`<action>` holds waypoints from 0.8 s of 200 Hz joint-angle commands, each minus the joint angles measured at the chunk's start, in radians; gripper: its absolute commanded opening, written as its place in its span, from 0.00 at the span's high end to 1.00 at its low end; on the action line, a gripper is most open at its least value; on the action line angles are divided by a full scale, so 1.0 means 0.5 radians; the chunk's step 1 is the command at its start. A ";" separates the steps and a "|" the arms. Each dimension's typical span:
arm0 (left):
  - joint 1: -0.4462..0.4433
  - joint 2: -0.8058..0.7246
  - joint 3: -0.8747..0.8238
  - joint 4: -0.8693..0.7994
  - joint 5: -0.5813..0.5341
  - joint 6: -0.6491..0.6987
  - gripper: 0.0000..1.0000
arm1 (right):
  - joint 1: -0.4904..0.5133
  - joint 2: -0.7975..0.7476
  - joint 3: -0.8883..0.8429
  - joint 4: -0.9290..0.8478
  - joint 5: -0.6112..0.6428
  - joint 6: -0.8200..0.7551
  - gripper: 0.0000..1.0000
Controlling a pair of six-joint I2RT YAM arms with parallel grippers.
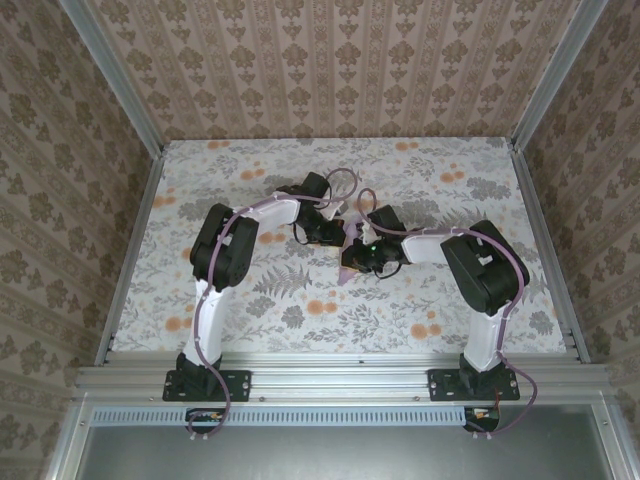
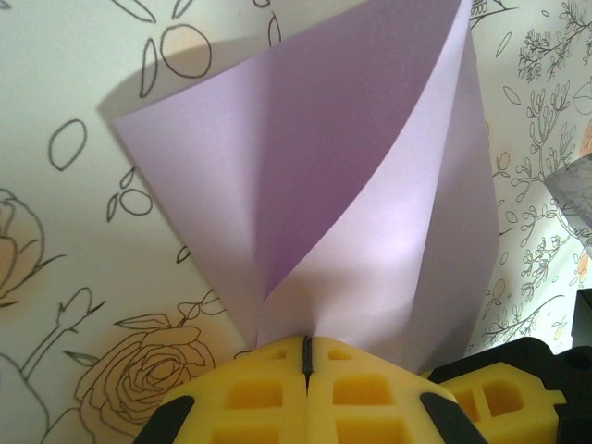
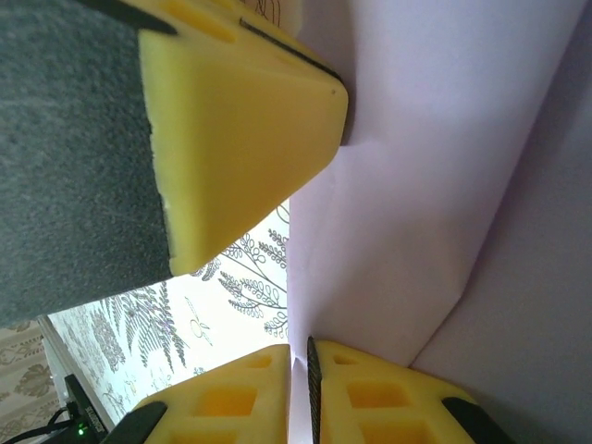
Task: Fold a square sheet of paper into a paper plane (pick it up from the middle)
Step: Fourth fold the wing at the center of the table.
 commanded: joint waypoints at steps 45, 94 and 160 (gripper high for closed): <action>-0.008 0.205 -0.084 -0.107 -0.287 0.065 0.96 | 0.054 -0.195 -0.085 -0.057 -0.066 0.153 0.81; -0.008 0.205 -0.085 -0.099 -0.268 0.065 0.96 | 0.069 -0.184 -0.144 -0.030 -0.034 0.197 0.82; -0.008 0.215 -0.080 -0.107 -0.259 0.065 0.96 | 0.091 -0.107 -0.139 0.068 -0.059 0.244 0.82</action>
